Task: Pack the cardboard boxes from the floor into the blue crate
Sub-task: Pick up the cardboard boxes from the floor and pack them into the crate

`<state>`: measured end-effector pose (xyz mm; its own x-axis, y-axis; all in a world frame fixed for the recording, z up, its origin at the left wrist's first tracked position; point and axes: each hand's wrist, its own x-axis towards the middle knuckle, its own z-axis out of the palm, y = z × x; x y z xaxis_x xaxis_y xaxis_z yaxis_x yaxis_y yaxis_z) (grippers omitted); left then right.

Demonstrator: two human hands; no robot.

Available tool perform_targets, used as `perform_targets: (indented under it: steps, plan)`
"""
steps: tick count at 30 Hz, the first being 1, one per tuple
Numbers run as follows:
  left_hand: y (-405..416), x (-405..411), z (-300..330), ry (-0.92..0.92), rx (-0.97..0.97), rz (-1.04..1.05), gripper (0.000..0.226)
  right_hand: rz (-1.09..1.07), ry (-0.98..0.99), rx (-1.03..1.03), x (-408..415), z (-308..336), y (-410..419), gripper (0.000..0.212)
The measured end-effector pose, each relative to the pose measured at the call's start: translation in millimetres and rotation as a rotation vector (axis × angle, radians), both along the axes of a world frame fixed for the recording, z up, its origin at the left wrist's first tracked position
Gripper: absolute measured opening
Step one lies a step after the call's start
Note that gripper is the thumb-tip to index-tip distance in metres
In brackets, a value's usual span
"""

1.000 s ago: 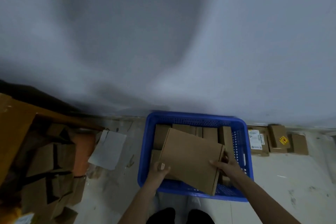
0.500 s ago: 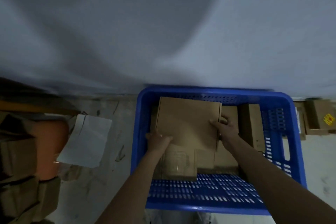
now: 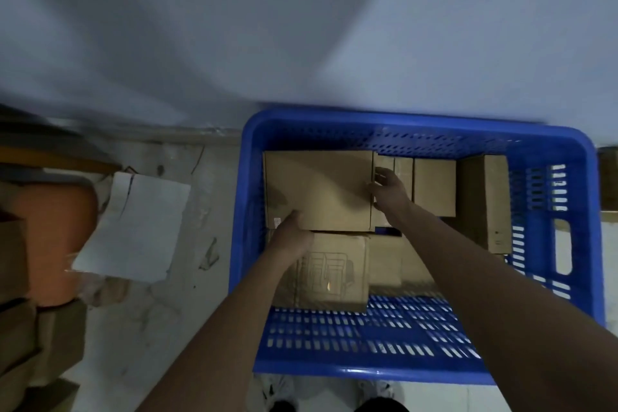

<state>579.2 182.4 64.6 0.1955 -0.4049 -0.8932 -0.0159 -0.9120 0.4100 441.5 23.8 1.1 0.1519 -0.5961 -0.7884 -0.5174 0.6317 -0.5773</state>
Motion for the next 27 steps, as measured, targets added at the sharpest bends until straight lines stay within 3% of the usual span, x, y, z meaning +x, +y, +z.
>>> perform_targets:
  steps: [4,10,13,15,20,27]
  plan:
    - [-1,5,-8,-0.012,0.048,-0.076,0.063,0.221,0.057,0.088,5,-4,11,0.072]
    - [12,3,8,-0.029,0.024,-0.018,0.052,0.207,0.101,0.016,-2,34,35,0.070]
    - [17,6,39,-0.063,0.002,0.011,0.031,0.233,0.093,-0.049,-12,69,54,0.066]
    - [18,6,65,-0.089,-0.035,0.045,0.044,0.244,0.088,-0.074,-22,94,64,0.065]
    - [25,2,133,-0.121,-0.104,0.097,0.050,0.298,0.136,-0.169,-48,176,84,0.068]
    - [22,-20,221,-0.135,-0.182,-0.014,0.058,0.237,0.187,-0.253,-94,276,84,0.072]
